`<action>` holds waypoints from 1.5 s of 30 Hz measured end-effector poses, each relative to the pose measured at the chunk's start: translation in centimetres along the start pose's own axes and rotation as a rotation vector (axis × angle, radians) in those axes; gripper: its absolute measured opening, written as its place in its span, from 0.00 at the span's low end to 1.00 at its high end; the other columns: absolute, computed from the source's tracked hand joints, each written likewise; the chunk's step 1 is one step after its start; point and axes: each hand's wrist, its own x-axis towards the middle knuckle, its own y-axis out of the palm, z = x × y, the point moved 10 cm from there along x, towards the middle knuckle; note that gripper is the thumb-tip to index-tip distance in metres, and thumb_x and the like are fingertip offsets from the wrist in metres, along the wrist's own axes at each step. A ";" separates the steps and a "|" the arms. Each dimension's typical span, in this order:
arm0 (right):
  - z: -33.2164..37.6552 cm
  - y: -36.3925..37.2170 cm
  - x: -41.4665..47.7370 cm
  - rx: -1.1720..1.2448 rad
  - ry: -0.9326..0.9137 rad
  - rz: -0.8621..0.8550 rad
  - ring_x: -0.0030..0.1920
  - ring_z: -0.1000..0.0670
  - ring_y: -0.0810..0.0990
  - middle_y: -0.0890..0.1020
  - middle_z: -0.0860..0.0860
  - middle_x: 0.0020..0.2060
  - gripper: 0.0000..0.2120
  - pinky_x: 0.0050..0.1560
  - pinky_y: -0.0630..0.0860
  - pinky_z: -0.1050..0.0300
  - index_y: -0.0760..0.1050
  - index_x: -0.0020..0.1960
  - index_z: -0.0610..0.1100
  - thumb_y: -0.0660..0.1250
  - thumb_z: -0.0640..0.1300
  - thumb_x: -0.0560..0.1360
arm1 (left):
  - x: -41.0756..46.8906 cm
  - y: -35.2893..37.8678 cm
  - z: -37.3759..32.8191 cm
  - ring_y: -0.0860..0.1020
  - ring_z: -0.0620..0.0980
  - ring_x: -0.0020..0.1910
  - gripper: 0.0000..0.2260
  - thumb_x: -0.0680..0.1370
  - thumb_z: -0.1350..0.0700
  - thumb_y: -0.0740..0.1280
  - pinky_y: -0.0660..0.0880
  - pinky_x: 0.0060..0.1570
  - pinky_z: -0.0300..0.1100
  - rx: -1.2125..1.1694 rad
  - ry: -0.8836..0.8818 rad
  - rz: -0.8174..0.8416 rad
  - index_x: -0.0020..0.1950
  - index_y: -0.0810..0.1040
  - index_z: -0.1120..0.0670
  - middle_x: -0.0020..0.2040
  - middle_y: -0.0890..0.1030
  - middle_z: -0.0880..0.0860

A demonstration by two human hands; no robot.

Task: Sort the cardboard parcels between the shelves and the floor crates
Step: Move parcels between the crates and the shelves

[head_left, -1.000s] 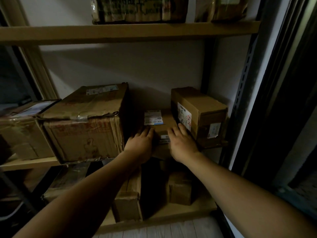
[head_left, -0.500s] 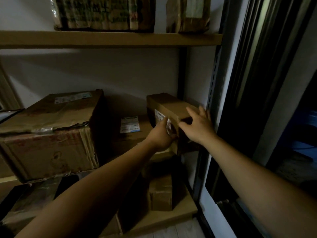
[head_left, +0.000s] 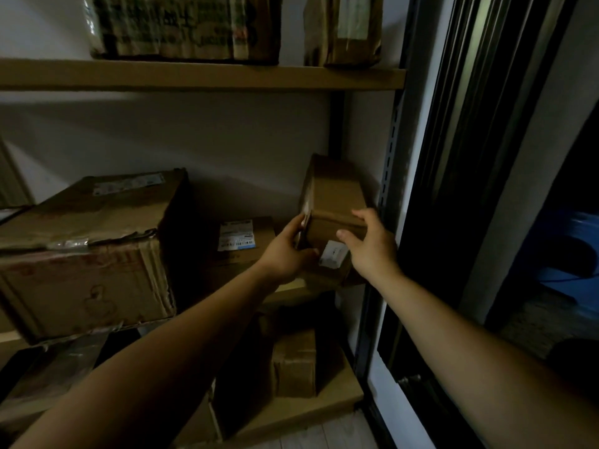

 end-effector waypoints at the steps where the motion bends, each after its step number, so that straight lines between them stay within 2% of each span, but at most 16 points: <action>1: 0.2 -0.8 -0.1 0.073 -0.013 -0.031 0.61 0.47 0.73 0.73 0.48 0.62 0.19 0.53 0.70 0.57 0.68 0.66 0.49 0.67 0.44 0.77 | -0.1 -0.3 0.0 0.77 0.51 0.55 0.34 0.75 0.63 0.67 0.78 0.50 0.45 -0.016 -0.004 0.003 0.76 0.55 0.45 0.64 0.72 0.49; 5: 1.3 -2.6 -0.5 0.283 -0.046 -0.099 0.56 0.53 0.71 0.70 0.52 0.57 0.19 0.53 0.71 0.59 0.67 0.65 0.45 0.67 0.41 0.76 | -0.1 -1.8 0.7 0.76 0.52 0.54 0.34 0.75 0.54 0.68 0.78 0.45 0.47 -0.216 -0.047 -0.011 0.76 0.55 0.42 0.67 0.70 0.52; 8: 0.8 -2.4 -0.7 0.302 -0.027 -0.082 0.60 0.50 0.73 0.71 0.48 0.62 0.18 0.53 0.74 0.57 0.66 0.64 0.47 0.67 0.43 0.76 | -0.6 -2.1 0.6 0.77 0.54 0.53 0.22 0.80 0.44 0.57 0.77 0.47 0.51 -0.406 -0.082 -0.073 0.74 0.60 0.44 0.64 0.73 0.54; 10: 0.3 -2.0 -0.8 0.257 -0.003 -0.064 0.60 0.47 0.73 0.70 0.46 0.63 0.17 0.51 0.75 0.56 0.66 0.61 0.48 0.68 0.47 0.75 | -0.9 -2.5 0.6 0.76 0.53 0.50 0.19 0.82 0.47 0.54 0.77 0.43 0.50 -0.434 -0.089 -0.132 0.74 0.60 0.45 0.60 0.73 0.52; 11: 0.1 -1.8 -0.9 0.228 0.020 -0.055 0.59 0.47 0.74 0.70 0.46 0.62 0.18 0.49 0.74 0.56 0.66 0.59 0.48 0.68 0.51 0.75 | -1.0 -3.0 0.7 0.76 0.52 0.50 0.20 0.82 0.49 0.55 0.77 0.42 0.51 -0.432 -0.084 -0.167 0.74 0.58 0.44 0.62 0.72 0.53; 13: -0.5 -1.1 -1.1 0.212 0.108 -0.019 0.57 0.46 0.75 0.72 0.46 0.60 0.21 0.48 0.75 0.54 0.66 0.58 0.46 0.65 0.59 0.74 | -1.1 -3.6 1.0 0.76 0.52 0.51 0.25 0.81 0.52 0.59 0.77 0.48 0.54 -0.433 -0.077 -0.204 0.76 0.54 0.44 0.69 0.68 0.54; 15: -0.7 -0.6 -1.5 0.190 0.177 0.004 0.56 0.44 0.76 0.74 0.46 0.58 0.24 0.52 0.75 0.50 0.66 0.61 0.47 0.62 0.63 0.74 | -1.5 -4.0 1.0 0.77 0.53 0.52 0.27 0.80 0.54 0.62 0.77 0.52 0.54 -0.442 -0.064 -0.227 0.76 0.54 0.46 0.67 0.70 0.53; 19: 0.1 -0.1 -2.1 0.229 0.162 0.011 0.54 0.49 0.74 0.75 0.48 0.59 0.22 0.48 0.69 0.56 0.67 0.67 0.46 0.64 0.54 0.77 | -2.3 -4.8 0.6 0.79 0.53 0.53 0.22 0.77 0.58 0.66 0.78 0.53 0.52 -0.377 0.000 -0.236 0.70 0.65 0.51 0.58 0.77 0.52; 22: 0.1 1.0 -2.8 0.224 0.155 0.067 0.56 0.50 0.73 0.74 0.49 0.60 0.24 0.50 0.67 0.58 0.64 0.71 0.46 0.65 0.46 0.77 | -3.0 -5.8 1.0 0.77 0.54 0.56 0.30 0.74 0.59 0.70 0.77 0.55 0.54 -0.295 0.002 -0.256 0.72 0.61 0.48 0.60 0.73 0.50; 25: -0.7 2.0 -3.6 0.249 0.154 0.130 0.55 0.50 0.74 0.75 0.48 0.58 0.25 0.50 0.69 0.58 0.62 0.71 0.44 0.66 0.41 0.76 | -4.0 -6.3 1.1 0.75 0.51 0.54 0.32 0.72 0.62 0.70 0.78 0.51 0.49 -0.228 0.047 -0.266 0.71 0.60 0.48 0.58 0.69 0.47; 31: -2.3 2.8 -5.1 0.300 0.155 0.163 0.43 0.60 0.74 0.74 0.55 0.46 0.27 0.39 0.70 0.67 0.60 0.69 0.43 0.66 0.33 0.74 | -5.6 -5.9 2.3 0.77 0.47 0.50 0.33 0.70 0.66 0.72 0.81 0.42 0.43 -0.210 0.117 -0.256 0.62 0.57 0.42 0.54 0.72 0.45; 33: -2.7 3.0 -5.4 0.303 0.153 0.168 0.43 0.61 0.73 0.75 0.55 0.47 0.27 0.40 0.70 0.67 0.60 0.69 0.44 0.65 0.32 0.74 | -5.8 -5.8 2.6 0.76 0.48 0.54 0.34 0.70 0.65 0.73 0.81 0.44 0.44 -0.199 0.138 -0.261 0.64 0.57 0.42 0.56 0.72 0.45; 36: -3.0 3.1 -5.4 0.310 0.151 0.163 0.43 0.61 0.73 0.74 0.55 0.46 0.27 0.40 0.70 0.67 0.60 0.69 0.43 0.65 0.32 0.74 | -6.0 -5.5 2.5 0.75 0.45 0.51 0.34 0.71 0.65 0.71 0.79 0.37 0.35 -0.195 0.148 -0.253 0.67 0.56 0.44 0.53 0.71 0.42; 39: -3.3 3.2 -5.3 0.313 0.152 0.170 0.44 0.60 0.74 0.75 0.56 0.46 0.27 0.41 0.71 0.65 0.60 0.68 0.44 0.65 0.32 0.74 | -5.9 -5.4 2.7 0.76 0.45 0.51 0.36 0.71 0.65 0.71 0.79 0.36 0.35 -0.210 0.144 -0.244 0.69 0.56 0.45 0.54 0.71 0.43; 42: -3.3 3.3 -5.2 0.325 0.145 0.164 0.49 0.55 0.76 0.76 0.53 0.50 0.27 0.45 0.71 0.63 0.61 0.68 0.47 0.66 0.33 0.74 | -5.6 -5.6 3.1 0.75 0.44 0.51 0.35 0.71 0.65 0.72 0.78 0.36 0.34 -0.196 0.143 -0.252 0.67 0.57 0.43 0.56 0.70 0.44; 45: -3.0 3.4 -4.9 0.315 0.124 0.151 0.51 0.57 0.77 0.77 0.58 0.50 0.20 0.44 0.70 0.69 0.66 0.64 0.51 0.68 0.40 0.75 | -5.3 -5.6 3.4 0.73 0.43 0.53 0.33 0.70 0.65 0.72 0.79 0.40 0.37 -0.179 0.126 -0.233 0.63 0.56 0.42 0.55 0.70 0.41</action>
